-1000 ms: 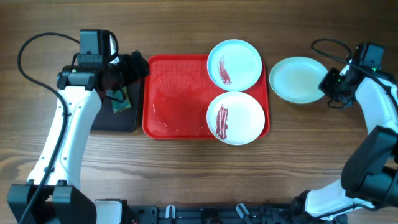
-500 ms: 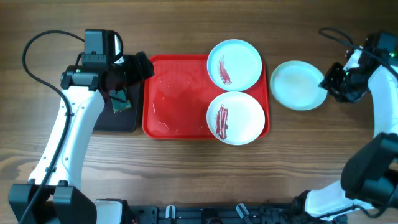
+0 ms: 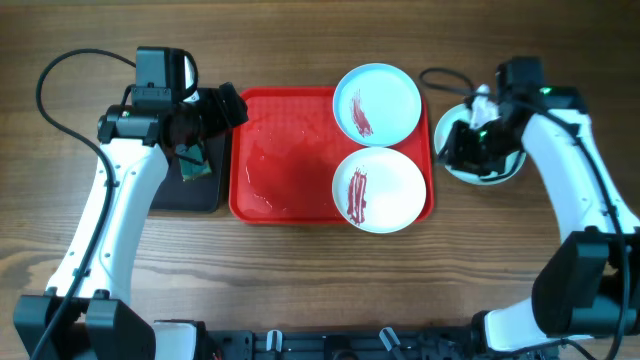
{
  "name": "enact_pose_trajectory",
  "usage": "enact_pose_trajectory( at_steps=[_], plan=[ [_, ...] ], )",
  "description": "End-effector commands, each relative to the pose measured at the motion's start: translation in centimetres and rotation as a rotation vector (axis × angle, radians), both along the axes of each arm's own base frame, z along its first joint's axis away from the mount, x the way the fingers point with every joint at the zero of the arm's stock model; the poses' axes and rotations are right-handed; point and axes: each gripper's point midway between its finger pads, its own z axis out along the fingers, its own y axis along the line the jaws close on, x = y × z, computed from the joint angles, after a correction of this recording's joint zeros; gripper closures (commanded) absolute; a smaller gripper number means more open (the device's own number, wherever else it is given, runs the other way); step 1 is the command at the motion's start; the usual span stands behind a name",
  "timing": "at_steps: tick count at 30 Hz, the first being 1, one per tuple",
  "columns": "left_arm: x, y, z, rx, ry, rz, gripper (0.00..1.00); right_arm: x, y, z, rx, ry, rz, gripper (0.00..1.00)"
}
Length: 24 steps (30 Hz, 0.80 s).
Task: Clean dirty plates on tray and stack at the side
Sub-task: 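Move right gripper back and grip the rim of the lower-left sauced plate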
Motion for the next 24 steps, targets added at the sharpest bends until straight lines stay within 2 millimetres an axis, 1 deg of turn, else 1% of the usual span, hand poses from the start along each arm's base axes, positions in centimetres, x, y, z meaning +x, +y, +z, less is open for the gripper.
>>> enact_pose_trajectory(
  at_steps=[1,4,8,10,15,19,22,24],
  plan=[
    [0.0,-0.1,-0.6,0.014,0.009,-0.022,0.0,-1.6,0.2,-2.7,-0.079,0.056,-0.015,0.67],
    [0.0,-0.1,-0.6,0.014,0.009,-0.022,0.0,-1.8,1.1,-4.3,-0.092,0.039,0.006,0.68],
    [0.0,-0.1,-0.6,0.015,0.009,-0.022,0.0,-1.9,2.0,-5.5,-0.115,0.011,0.047,0.71],
    [0.0,-0.1,-0.6,0.015,0.009,-0.022,0.0,-2.0,2.0,-6.1,-0.15,0.004,0.053,0.71],
    [0.0,-0.1,-0.6,0.015,0.009,-0.022,0.0,-2.7,0.9,-7.5,-0.245,0.015,0.023,0.72],
    [0.0,-0.1,-0.6,0.015,0.009,-0.022,0.0,-2.9,0.8,-8.4,-0.244,0.007,0.023,0.74],
    [0.0,-0.1,-0.6,0.014,0.009,-0.022,0.0,-3.0,1.5,-8.5,-0.203,0.001,0.034,0.8],
    [0.0,-0.1,-0.6,0.014,0.009,-0.022,0.0,-2.8,2.2,-8.4,-0.171,-0.015,0.064,0.83]
  ],
)
